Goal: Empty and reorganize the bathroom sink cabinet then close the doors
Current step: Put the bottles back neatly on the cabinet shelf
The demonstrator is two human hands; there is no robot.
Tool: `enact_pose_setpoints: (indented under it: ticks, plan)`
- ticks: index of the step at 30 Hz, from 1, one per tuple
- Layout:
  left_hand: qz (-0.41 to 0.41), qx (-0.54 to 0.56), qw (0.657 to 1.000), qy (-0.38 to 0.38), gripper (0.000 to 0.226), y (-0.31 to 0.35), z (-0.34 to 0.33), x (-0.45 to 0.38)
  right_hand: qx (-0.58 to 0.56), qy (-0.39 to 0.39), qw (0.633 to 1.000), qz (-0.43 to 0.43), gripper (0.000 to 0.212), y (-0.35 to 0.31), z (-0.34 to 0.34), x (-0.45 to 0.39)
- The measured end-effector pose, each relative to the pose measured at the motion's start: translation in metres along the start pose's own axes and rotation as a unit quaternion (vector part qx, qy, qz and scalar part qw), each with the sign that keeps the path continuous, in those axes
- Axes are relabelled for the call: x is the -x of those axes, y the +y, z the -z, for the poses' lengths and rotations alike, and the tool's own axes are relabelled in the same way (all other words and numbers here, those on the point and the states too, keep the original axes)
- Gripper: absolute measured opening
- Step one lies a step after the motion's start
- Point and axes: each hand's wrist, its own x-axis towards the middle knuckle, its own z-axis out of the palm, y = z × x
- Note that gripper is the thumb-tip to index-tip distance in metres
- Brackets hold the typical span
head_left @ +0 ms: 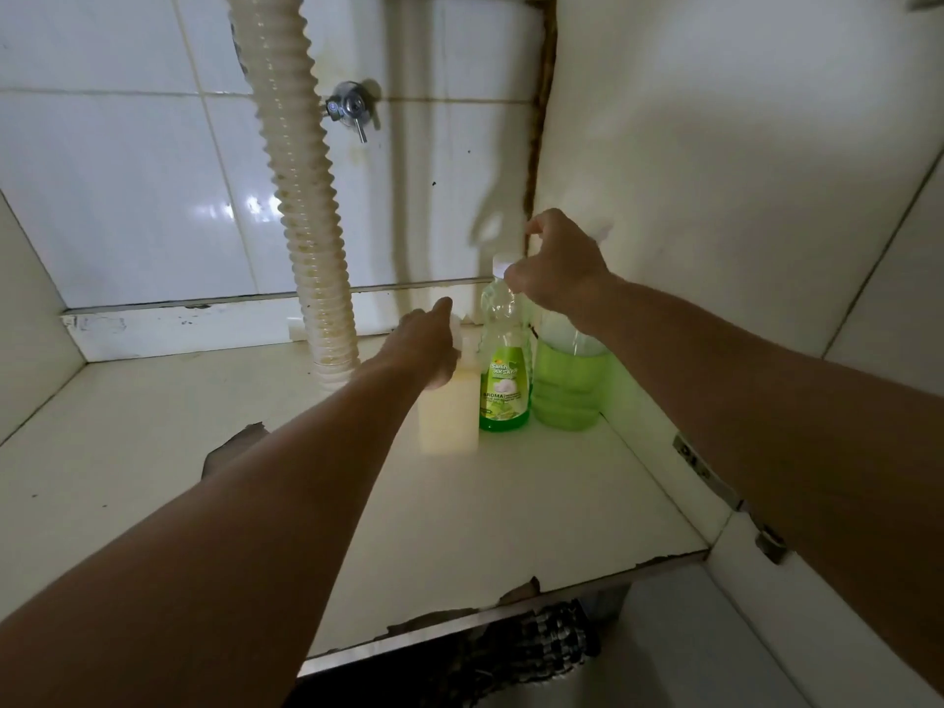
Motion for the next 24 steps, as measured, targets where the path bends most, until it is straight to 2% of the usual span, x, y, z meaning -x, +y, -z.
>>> enact_pose_setpoints:
  ticks: [3,5,7,9,11,13,15,16,18,19,21,24]
  plan:
    - [0.011,0.016,0.997,0.08,0.084,0.001,-0.005,0.017,-0.055,0.068,0.995,0.041,0.047,0.008,0.004,0.049]
    - [0.007,0.01,0.993,0.115,0.087,0.006,-0.008,0.036,-0.11,0.095,0.988,0.042,0.038,0.019,0.006,0.085]
    - [-0.022,0.018,0.985,0.169,0.081,0.011,-0.013,0.058,-0.148,0.089,0.985,0.013,0.033,0.033,0.009,0.116]
    - [-0.086,0.055,0.973,0.206,0.07,0.018,-0.018,0.088,-0.158,0.065,0.985,-0.003,0.03,0.048,0.009,0.149]
    - [-0.157,0.092,0.962,0.203,0.054,0.024,-0.024,0.114,-0.15,0.039,0.988,0.008,0.026,0.061,0.008,0.169]
    - [-0.197,0.1,0.959,0.178,0.037,0.027,-0.03,0.151,-0.106,-0.027,0.994,0.02,0.022,0.069,0.011,0.193]
    - [-0.21,0.091,0.965,0.129,0.03,0.026,-0.038,0.188,-0.026,-0.171,0.985,0.007,0.018,0.074,0.014,0.213]
    - [-0.204,0.075,0.972,0.085,0.029,0.024,-0.042,0.204,-0.021,-0.26,0.965,-0.038,0.016,0.074,0.015,0.223]
    - [-0.187,0.002,0.981,-0.058,0.028,0.017,-0.052,0.233,0.01,-0.426,0.899,-0.096,0.016,0.078,0.015,0.248]
    - [-0.179,-0.038,0.974,-0.136,0.029,0.011,-0.059,0.244,0.094,-0.477,0.872,-0.062,0.023,0.081,0.015,0.26]
    - [-0.155,-0.097,0.94,-0.286,0.036,-0.002,-0.072,0.266,0.223,-0.504,0.834,-0.011,0.038,0.091,0.01,0.282]
    - [-0.1,-0.123,0.886,-0.436,0.058,-0.025,-0.089,0.301,0.244,-0.543,0.803,-0.004,0.047,0.11,-0.001,0.316]
